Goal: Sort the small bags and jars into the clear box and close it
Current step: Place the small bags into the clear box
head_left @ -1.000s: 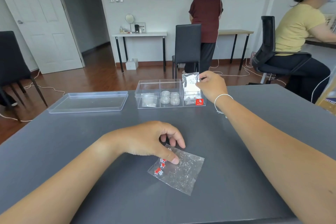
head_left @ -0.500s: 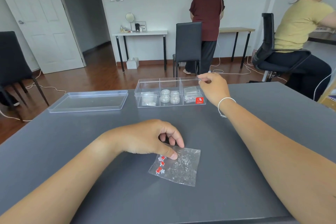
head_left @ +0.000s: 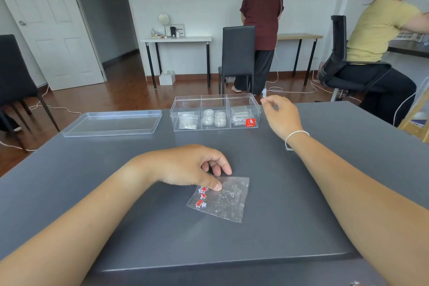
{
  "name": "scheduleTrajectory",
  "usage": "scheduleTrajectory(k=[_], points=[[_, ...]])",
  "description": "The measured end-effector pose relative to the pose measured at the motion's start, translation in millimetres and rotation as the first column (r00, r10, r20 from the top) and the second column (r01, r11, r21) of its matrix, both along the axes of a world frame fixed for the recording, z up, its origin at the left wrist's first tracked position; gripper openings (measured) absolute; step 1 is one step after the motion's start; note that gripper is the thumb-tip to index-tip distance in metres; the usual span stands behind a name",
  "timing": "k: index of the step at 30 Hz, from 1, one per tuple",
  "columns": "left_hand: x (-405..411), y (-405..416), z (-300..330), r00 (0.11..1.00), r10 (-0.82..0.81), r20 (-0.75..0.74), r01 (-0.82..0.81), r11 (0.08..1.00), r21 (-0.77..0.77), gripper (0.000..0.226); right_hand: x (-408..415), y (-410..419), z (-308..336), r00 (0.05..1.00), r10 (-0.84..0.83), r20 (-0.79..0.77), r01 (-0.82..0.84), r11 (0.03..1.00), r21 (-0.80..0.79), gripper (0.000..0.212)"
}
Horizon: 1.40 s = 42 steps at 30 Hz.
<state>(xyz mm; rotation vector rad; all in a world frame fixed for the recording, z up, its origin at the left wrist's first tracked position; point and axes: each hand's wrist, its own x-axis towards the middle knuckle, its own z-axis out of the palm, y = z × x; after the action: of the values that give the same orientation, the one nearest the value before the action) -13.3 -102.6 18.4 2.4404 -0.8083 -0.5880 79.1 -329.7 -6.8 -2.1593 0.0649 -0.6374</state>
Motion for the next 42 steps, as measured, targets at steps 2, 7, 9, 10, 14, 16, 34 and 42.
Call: scheduleTrajectory(k=[2, 7, 9, 10, 14, 16, 34, 42], points=[[-5.5, -1.7, 2.9, 1.0, 0.005, 0.0, -0.005, 1.0, 0.001, 0.022, -8.4, -6.0, 0.0, 1.0, 0.001, -0.025, -0.002, 0.999, -0.04, 0.024], [-8.8, -4.3, 6.0, 1.0, 0.009, 0.006, -0.009, 1.0, 0.006, 0.017, -18.0, -17.0, -3.3, 0.993, 0.028, -0.114, -0.049, 0.982, -0.18, 0.022], [-7.8, -3.7, 4.5, 1.0, 0.016, 0.024, -0.016, 1.0, 0.006, 0.016, -18.8, -18.3, -4.6, 0.99, 0.027, -0.138, -0.055, 0.978, -0.203, 0.022], [-7.5, -3.3, 3.9, 0.999, 0.017, 0.03, -0.017, 1.0, 0.004, 0.016, -19.0, -19.3, -4.8, 0.99, 0.027, -0.14, -0.057, 0.976, -0.212, 0.022], [-7.3, -3.3, 4.5, 0.998, 0.018, 0.053, -0.018, 1.0, 0.009, 0.014, -23.0, -22.7, -4.6, 0.987, 0.033, -0.158, -0.07, 0.968, -0.239, 0.022], [-7.1, -2.8, 4.5, 0.998, 0.018, 0.065, -0.019, 1.0, 0.018, 0.014, -25.0, -24.0, -5.7, 0.984, 0.042, -0.174, -0.088, 0.96, -0.265, 0.021], [48.1, -22.3, 67.0, 0.952, 0.226, 0.205, -0.156, 0.938, -0.311, 0.017, -32.1, -42.8, -6.4, 0.939, 0.012, -0.343, -0.208, 0.815, -0.541, 0.042], [105.5, -57.4, 82.5, 0.878, 0.366, 0.308, -0.258, 0.905, -0.338, 0.024, -29.4, -42.2, -7.4, 0.942, 0.01, -0.334, -0.201, 0.815, -0.543, 0.042]])
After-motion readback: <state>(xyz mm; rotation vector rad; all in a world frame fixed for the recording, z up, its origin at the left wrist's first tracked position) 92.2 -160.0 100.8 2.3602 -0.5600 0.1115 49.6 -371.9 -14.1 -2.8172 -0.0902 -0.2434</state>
